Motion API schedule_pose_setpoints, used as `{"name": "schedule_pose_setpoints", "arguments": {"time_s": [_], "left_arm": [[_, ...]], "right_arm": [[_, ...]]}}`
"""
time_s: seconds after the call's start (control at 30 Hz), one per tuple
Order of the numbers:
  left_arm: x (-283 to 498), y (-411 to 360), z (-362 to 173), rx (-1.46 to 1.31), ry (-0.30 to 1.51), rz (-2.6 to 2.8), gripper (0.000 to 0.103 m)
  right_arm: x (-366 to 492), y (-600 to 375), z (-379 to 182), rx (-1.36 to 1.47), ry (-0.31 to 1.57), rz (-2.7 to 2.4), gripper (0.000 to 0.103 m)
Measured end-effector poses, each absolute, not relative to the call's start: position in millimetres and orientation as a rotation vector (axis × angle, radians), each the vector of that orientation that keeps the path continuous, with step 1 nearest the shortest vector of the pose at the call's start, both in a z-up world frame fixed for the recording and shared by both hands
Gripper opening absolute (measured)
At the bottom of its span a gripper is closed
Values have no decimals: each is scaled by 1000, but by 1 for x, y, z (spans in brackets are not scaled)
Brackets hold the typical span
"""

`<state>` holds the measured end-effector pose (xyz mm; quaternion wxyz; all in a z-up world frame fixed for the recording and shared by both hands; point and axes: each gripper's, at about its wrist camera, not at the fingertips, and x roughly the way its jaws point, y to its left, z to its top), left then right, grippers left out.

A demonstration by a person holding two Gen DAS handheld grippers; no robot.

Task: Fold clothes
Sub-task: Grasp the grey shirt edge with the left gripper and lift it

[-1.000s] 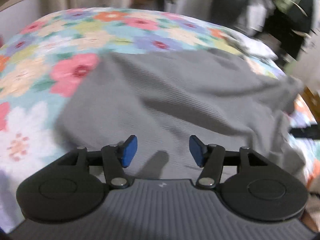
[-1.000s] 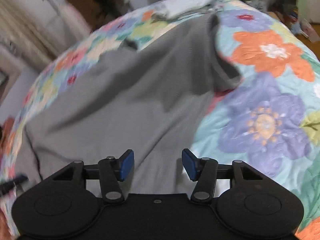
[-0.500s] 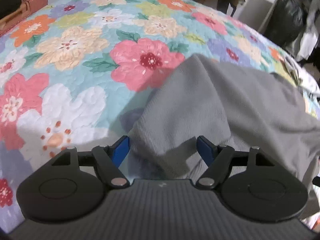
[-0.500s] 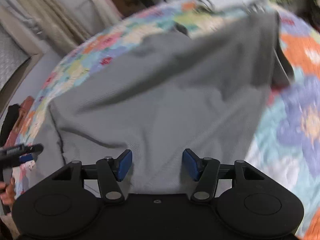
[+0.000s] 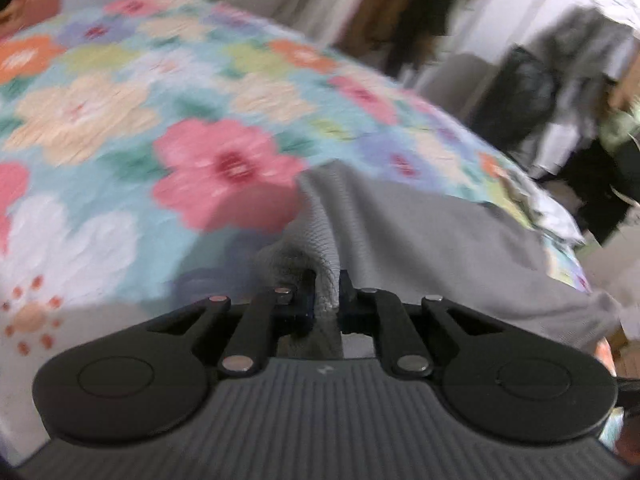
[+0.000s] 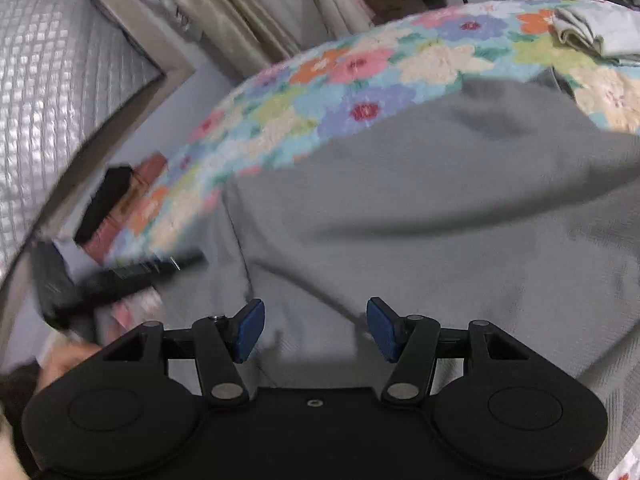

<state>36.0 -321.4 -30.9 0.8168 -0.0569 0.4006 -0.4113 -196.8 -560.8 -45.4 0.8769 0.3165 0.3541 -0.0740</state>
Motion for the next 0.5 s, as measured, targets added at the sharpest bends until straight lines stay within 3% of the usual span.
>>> {"name": "schedule_pose_setpoints", "arguments": {"time_s": [0.2, 0.5], "left_arm": [[-5, -358, -31, 114, 767, -867, 9], [-37, -354, -18, 73, 713, -934, 9]], "right_arm": [[-214, -569, -67, 662, 796, -227, 62], [-216, -575, -68, 709, 702, -348, 62]]}}
